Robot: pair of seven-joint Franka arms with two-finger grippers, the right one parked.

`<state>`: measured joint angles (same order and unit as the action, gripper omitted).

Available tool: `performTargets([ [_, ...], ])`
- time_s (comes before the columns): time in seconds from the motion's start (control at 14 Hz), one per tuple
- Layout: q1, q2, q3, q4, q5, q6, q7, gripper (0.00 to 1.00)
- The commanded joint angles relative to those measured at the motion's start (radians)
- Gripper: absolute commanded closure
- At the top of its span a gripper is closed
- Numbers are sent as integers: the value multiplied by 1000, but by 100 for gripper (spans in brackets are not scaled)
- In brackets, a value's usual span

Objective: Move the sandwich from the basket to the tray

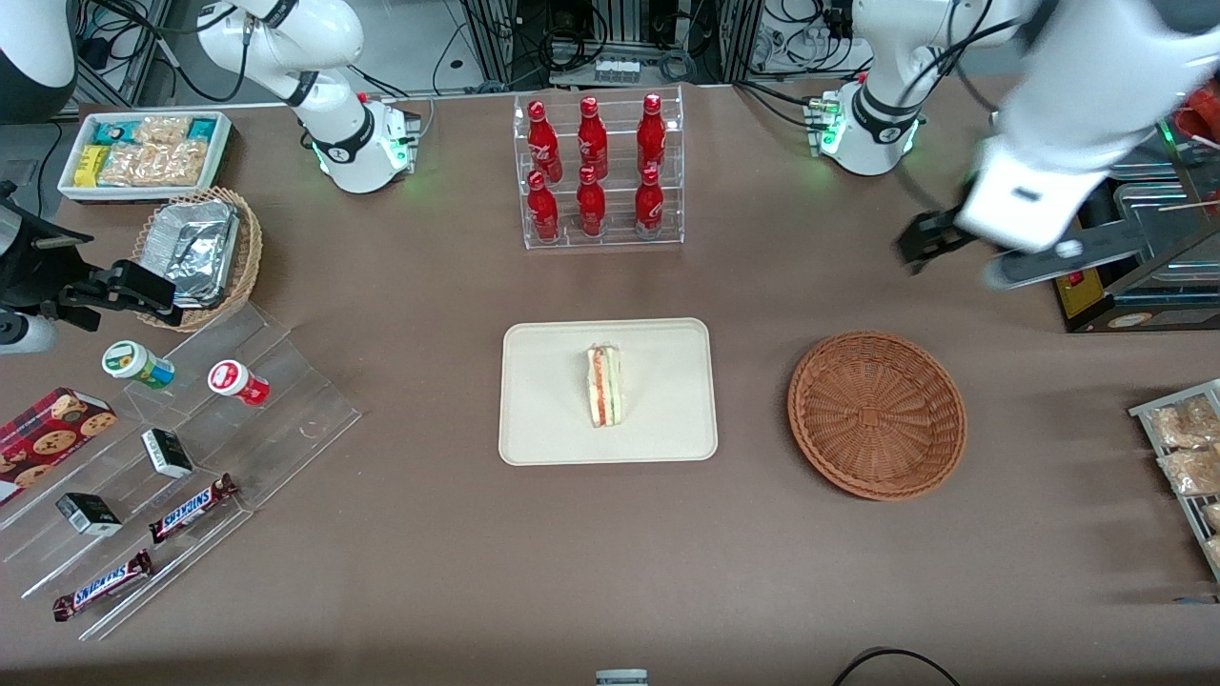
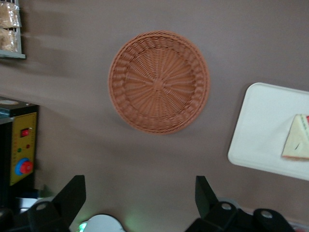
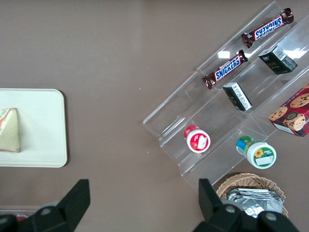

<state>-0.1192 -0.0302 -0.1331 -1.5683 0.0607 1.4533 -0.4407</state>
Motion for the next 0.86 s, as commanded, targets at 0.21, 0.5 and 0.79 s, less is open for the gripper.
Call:
performTargets([
  [0.21,72,-82,123,-56,-97,-47,258,0],
  [0.5,73,-111,180,-68,-111,-48,310,0],
  [0.79,73,-94,187,-42,-107,-48,312,0],
])
